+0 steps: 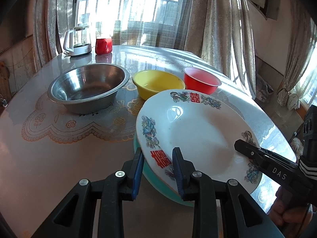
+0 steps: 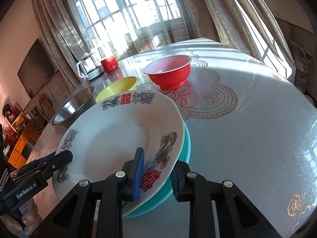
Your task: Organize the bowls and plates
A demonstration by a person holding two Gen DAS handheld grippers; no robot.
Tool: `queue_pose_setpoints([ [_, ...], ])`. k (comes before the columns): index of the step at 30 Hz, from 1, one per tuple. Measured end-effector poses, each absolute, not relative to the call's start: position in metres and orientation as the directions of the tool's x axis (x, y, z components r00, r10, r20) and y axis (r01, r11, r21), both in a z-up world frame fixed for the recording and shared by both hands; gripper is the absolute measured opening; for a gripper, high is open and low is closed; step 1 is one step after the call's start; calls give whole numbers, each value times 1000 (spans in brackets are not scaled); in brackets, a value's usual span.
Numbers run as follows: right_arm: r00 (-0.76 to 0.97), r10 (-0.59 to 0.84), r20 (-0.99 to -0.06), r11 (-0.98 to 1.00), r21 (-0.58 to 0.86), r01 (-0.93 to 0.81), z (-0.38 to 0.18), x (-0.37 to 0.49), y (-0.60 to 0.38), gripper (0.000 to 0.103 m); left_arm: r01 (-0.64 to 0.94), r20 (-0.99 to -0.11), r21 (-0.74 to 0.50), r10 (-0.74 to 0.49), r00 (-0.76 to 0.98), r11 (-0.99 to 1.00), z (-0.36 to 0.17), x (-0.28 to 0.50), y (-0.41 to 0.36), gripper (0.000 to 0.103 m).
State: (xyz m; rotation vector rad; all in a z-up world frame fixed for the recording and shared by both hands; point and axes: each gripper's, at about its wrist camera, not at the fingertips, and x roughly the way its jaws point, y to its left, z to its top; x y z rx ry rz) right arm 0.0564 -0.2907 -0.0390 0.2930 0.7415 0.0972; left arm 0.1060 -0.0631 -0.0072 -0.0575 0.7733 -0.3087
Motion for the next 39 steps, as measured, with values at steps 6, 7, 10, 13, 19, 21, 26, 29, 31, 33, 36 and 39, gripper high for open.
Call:
queue_pose_setpoints([
  [6, 725, 197, -660, 955, 297, 12, -39, 53, -288, 27, 250, -673, -156, -288, 681, 956, -4, 101, -63, 30],
  [7, 725, 195, -661, 955, 296, 12, -38, 52, -288, 27, 247, -670, -155, -286, 685, 956, -3, 100, -62, 30],
  [10, 726, 196, -660, 955, 295, 10, -37, 48, -288, 28, 248, -659, -156, -288, 695, 956, 1, 96, -60, 30],
  [13, 727, 195, -659, 955, 298, 14, -36, 45, -289, 31, 245, -652, -162, -290, 700, 956, 3, 94, -57, 30],
  [19, 731, 195, -654, 950, 312, 26, -34, 39, -292, 31, 232, -645, -182, -293, 705, 956, 4, 90, -48, 30],
  [21, 730, 195, -655, 948, 317, 31, -33, 38, -293, 32, 225, -644, -188, -293, 707, 956, 4, 88, -44, 30],
  [26, 737, 198, -647, 938, 342, 49, -31, 35, -298, 32, 207, -636, -211, -295, 714, 955, 7, 84, -32, 30],
  [29, 745, 190, -639, 935, 349, 61, -28, 31, -303, 34, 194, -632, -222, -292, 718, 956, 8, 84, -24, 30],
  [31, 750, 181, -636, 933, 353, 74, -25, 30, -307, 35, 184, -632, -229, -289, 719, 956, 7, 84, -18, 30],
  [33, 753, 176, -634, 929, 359, 85, -23, 30, -309, 35, 172, -636, -236, -286, 717, 956, 5, 86, -13, 32],
  [36, 760, 168, -628, 928, 362, 94, -19, 29, -310, 36, 155, -648, -251, -285, 706, 955, -2, 87, -4, 36],
  [39, 766, 170, -620, 925, 368, 93, -15, 30, -309, 39, 127, -663, -274, -283, 693, 953, -10, 89, 8, 40],
])
